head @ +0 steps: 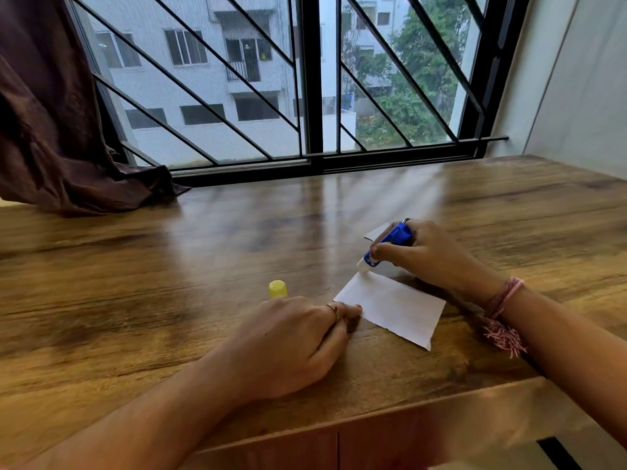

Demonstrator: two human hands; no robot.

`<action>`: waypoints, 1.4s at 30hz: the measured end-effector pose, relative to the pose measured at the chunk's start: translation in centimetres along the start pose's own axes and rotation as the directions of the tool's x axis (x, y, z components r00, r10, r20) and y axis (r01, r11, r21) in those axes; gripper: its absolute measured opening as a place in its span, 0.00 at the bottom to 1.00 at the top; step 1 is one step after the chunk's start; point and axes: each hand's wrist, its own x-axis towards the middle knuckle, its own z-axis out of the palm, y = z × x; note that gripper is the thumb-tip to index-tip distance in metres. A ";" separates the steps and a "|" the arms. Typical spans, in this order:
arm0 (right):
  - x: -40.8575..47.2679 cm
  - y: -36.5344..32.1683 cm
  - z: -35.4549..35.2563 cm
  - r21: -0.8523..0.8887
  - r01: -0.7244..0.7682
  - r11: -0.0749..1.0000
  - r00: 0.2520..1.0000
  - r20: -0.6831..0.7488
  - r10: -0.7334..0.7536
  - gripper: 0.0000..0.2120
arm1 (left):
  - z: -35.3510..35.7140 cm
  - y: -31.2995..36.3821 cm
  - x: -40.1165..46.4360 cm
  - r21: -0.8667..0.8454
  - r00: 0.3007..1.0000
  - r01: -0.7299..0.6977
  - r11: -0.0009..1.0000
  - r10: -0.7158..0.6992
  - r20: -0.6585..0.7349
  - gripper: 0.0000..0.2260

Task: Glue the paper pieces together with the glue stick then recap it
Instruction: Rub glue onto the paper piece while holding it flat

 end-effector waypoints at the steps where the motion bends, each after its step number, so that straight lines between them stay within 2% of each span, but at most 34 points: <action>1: -0.1 0.0 0.0 0.012 -0.001 1.000 1.000 0.004 0.001 0.11 | -0.1 0.1 0.0 0.000 1.000 0.004 1.000 -0.004 -0.001 0.18; 8: -0.2 -0.3 -0.5 0.034 -0.019 0.999 1.000 -0.019 0.019 0.09 | -0.5 0.4 0.1 0.002 0.998 0.048 0.999 -0.048 0.034 0.17; 10: -0.3 -0.4 -1.2 0.197 -0.061 0.979 0.992 -0.092 0.080 0.11 | -0.3 0.2 0.0 -0.001 0.997 0.073 0.997 -0.072 0.032 0.17; 12: -0.4 -0.5 -1.9 0.381 -0.102 0.919 0.978 -0.129 0.162 0.08 | -0.1 0.2 0.0 0.002 0.995 0.103 0.995 -0.103 0.011 0.17; 14: -0.7 -0.5 -2.2 0.484 -0.136 0.864 0.973 -0.098 0.208 0.06 | 0.0 0.2 0.0 -0.010 0.990 0.139 0.990 -0.139 -0.004 0.17; 17: -1.2 -0.4 -2.2 0.549 -0.175 0.817 0.972 -0.038 0.233 0.05 | 0.1 0.2 0.1 -0.035 0.984 0.174 0.984 -0.175 -0.027 0.15; 22: -2.3 0.8 -2.7 0.642 -0.244 0.726 0.964 0.081 0.252 0.11 | 0.3 0.5 0.4 -0.080 0.977 0.190 0.979 -0.196 -0.084 0.10; 26: -3.8 1.8 -2.9 0.688 -0.343 0.640 0.935 0.185 0.302 0.12 | 0.8 1.5 1.1 -0.031 0.990 0.120 0.992 -0.122 -0.066 0.16; 30: -4.6 1.5 -3.2 0.762 -0.361 0.538 0.922 0.208 0.325 0.15 | 1.1 1.5 1.3 -0.007 0.992 0.111 0.994 -0.111 -0.065 0.20; 33: -5.1 0.9 -3.1 0.762 -0.374 0.528 0.912 0.196 0.361 0.17 | 1.1 1.4 1.3 -0.001 0.990 0.113 0.994 -0.113 -0.083 0.23; 38: -5.8 0.1 -2.9 0.772 -0.362 0.522 0.915 0.186 0.359 0.15 | 1.5 1.5 1.6 0.014 0.972 0.208 0.978 -0.205 -0.115 0.27; 42: -6.3 -0.1 -2.6 0.796 -0.372 0.477 0.915 0.229 0.332 0.20 | 1.9 1.4 1.8 0.049 0.943 0.319 0.946 -0.312 -0.112 0.33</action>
